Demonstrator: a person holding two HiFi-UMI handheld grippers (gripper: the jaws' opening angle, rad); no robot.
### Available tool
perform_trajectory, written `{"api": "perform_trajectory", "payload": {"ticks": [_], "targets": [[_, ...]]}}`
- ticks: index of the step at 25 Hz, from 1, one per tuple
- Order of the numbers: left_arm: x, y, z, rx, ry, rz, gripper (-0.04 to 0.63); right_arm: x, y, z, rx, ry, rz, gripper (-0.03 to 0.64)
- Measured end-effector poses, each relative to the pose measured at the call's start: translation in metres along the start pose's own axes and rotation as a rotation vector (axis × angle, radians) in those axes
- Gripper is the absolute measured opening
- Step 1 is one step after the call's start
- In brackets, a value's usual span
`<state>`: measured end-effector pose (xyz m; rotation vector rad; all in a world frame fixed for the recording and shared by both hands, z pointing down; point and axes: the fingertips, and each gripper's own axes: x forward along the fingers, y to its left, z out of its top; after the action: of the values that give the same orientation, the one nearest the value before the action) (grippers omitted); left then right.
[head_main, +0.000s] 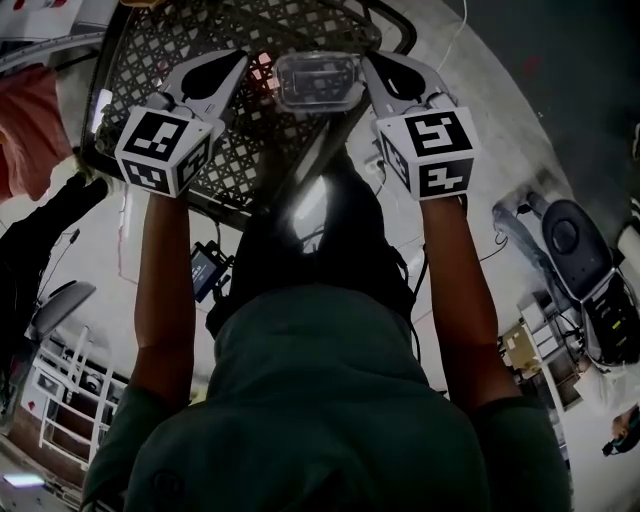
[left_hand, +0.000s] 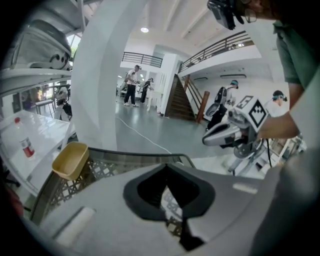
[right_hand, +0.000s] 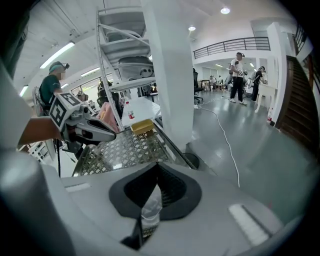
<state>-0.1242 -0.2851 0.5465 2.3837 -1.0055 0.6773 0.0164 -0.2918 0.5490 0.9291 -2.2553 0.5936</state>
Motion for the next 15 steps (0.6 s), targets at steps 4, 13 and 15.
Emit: {"api": "perform_trajectory", "payload": {"ticks": [4, 13, 15], "targets": [[0.012, 0.003, -0.016, -0.018, 0.026, -0.008, 0.002, 0.012, -0.004, -0.015, 0.017, 0.022, 0.002, 0.008], [0.035, 0.009, -0.053, -0.066, 0.084, -0.026, 0.003, 0.037, -0.009, -0.048, 0.051, 0.078, 0.010, 0.008], [0.041, 0.009, -0.062, -0.075, 0.097, -0.031, 0.003, 0.042, -0.010, -0.055, 0.057, 0.089, 0.012, 0.008]]}}
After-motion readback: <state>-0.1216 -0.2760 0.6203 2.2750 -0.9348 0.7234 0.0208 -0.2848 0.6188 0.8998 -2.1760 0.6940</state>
